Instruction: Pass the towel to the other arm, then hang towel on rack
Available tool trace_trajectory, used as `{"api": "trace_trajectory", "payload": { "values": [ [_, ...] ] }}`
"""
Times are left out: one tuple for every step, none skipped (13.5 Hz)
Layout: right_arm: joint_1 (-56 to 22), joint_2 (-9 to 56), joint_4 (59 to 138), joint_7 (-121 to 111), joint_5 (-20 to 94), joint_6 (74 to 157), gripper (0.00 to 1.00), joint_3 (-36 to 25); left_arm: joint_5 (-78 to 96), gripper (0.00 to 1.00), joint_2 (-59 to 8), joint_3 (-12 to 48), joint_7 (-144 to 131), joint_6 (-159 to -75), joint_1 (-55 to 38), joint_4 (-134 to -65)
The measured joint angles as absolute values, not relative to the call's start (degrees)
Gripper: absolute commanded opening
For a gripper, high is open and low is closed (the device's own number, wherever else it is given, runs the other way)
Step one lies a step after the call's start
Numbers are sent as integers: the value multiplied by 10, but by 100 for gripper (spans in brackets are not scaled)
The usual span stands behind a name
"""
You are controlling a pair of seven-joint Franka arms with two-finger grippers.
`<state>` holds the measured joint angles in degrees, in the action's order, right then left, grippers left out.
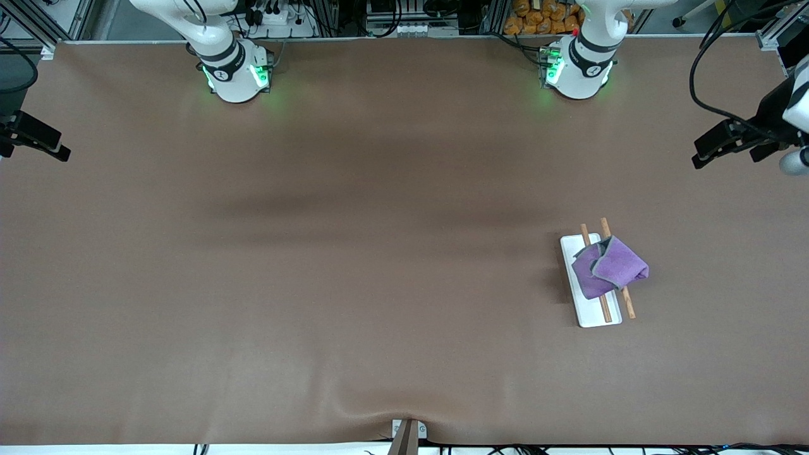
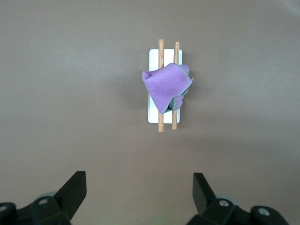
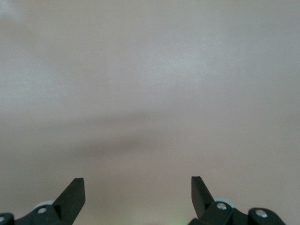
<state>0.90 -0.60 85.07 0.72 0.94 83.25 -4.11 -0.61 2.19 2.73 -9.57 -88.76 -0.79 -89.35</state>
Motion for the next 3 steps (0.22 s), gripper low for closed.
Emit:
{"api": "trace_trajectory", "payload": {
  "values": [
    [9,-6,851,7,9,832,100,-41,-6,100,25,26,-93,-889,-8,-893],
    [9,-6,851,7,9,832,100,-41,-6,100,26,25,-92,-889,-8,-893],
    [9,-6,851,7,9,832,100,-41,-6,100,26,24,-92,-889,-8,-894]
  ]
}}
